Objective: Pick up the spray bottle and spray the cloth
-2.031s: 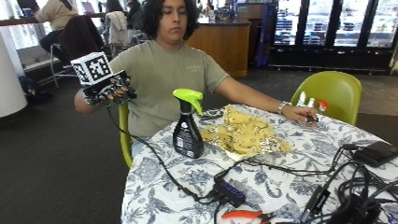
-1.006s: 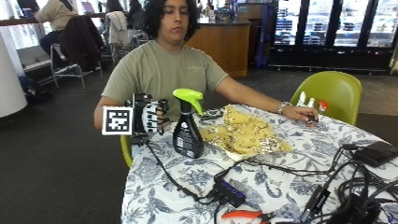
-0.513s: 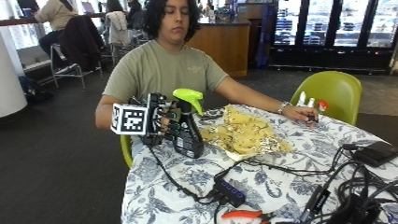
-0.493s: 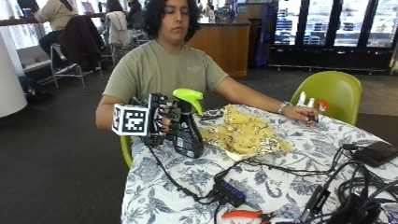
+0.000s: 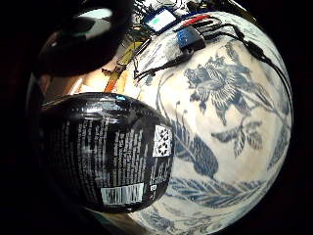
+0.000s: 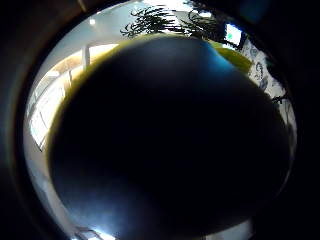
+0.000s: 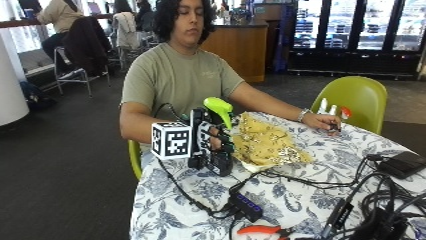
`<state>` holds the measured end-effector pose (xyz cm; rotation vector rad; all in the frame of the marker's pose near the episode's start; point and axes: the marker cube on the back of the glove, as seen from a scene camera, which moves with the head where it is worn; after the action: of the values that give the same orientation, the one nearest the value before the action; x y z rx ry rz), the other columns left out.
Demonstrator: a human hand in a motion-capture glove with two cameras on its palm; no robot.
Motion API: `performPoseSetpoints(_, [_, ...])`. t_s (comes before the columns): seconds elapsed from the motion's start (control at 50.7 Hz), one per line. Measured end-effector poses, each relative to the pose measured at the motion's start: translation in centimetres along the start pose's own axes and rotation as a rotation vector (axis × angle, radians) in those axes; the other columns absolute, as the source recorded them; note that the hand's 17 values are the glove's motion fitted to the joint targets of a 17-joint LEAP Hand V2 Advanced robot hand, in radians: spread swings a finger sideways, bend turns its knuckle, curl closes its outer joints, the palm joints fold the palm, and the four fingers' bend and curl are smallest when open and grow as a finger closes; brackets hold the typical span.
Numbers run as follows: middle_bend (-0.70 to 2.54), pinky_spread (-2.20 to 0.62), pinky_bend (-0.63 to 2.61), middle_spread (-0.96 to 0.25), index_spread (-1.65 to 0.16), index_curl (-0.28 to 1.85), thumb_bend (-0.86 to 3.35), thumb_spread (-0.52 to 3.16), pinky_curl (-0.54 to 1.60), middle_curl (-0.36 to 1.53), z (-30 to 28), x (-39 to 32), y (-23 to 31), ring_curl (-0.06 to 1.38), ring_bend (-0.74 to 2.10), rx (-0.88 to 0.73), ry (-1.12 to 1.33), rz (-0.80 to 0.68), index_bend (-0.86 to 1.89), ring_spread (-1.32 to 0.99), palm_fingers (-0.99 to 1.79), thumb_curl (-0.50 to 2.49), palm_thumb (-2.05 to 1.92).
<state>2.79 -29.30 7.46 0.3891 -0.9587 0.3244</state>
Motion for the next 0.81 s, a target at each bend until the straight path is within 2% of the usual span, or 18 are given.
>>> performPoseSetpoints(0.079, [0.24,0.09,0.48,0.01,-0.25,0.23,-0.01,0.90,0.36,0.38,0.1,0.2,-0.6,0.37,0.66,0.018,-0.062,0.035,0.14,-0.10,0.41,0.43,0.84])
performPoseSetpoints(0.177, [0.36,0.06,0.29,-0.02,-0.25,0.29,0.03,0.94,0.30,0.40,-0.4,-0.7,-0.5,0.35,0.63,0.021,-0.137,-0.035,0.25,-0.11,0.77,0.45,0.94])
performPoseSetpoints(0.237, [0.53,0.05,0.16,-0.06,-0.25,0.32,0.04,0.88,0.27,0.46,-1.3,-1.8,-0.3,0.36,0.62,0.019,-0.151,-0.077,0.31,-0.13,1.08,0.48,1.00])
performPoseSetpoints(0.296, [0.59,-0.02,0.24,-0.07,-0.25,0.35,0.02,0.85,0.30,0.49,-2.4,-3.4,0.2,0.39,0.65,-0.015,-0.157,-0.096,0.28,-0.12,1.26,0.50,1.00])
performPoseSetpoints(0.394, [0.61,-0.10,0.30,-0.08,-0.25,0.41,-0.02,0.76,0.33,0.52,-4.4,-7.7,1.0,0.42,0.64,-0.193,-0.076,-0.050,0.32,-0.13,1.32,0.54,1.01])
performPoseSetpoints(0.572, [0.64,-0.16,0.31,-0.10,-0.24,0.47,-0.02,0.63,0.36,0.54,-5.1,-13.8,2.0,0.43,0.63,-0.529,0.262,0.110,0.36,-0.13,1.34,0.61,1.02])
performPoseSetpoints(0.69, [0.66,-0.16,0.33,-0.10,-0.24,0.50,-0.02,0.57,0.37,0.54,-3.7,-14.0,3.0,0.44,0.63,-0.803,0.428,0.308,0.37,-0.14,1.33,0.64,1.01])
performPoseSetpoints(0.808, [0.67,-0.16,0.32,-0.11,-0.24,0.52,-0.02,0.54,0.38,0.55,-1.5,-11.9,3.7,0.45,0.62,-0.954,0.529,0.442,0.38,-0.14,1.32,0.67,1.01])
